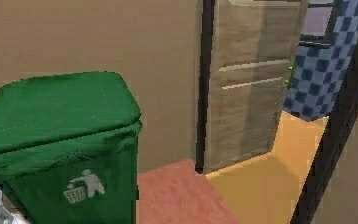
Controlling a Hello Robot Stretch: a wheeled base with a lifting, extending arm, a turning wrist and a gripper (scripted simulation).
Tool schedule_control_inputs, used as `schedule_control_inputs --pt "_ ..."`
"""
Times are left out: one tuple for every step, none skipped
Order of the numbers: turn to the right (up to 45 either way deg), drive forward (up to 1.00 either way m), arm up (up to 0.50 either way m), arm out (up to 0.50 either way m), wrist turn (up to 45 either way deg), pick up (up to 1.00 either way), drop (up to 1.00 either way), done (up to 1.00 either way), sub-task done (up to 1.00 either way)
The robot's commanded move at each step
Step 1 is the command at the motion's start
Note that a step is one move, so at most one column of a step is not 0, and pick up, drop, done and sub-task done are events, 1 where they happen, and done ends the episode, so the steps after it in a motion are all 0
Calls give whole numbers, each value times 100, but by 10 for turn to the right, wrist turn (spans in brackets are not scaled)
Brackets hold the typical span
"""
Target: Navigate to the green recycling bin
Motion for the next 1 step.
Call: schedule_control_inputs --pt "-270 0 0 0 0 0 0 0 0"
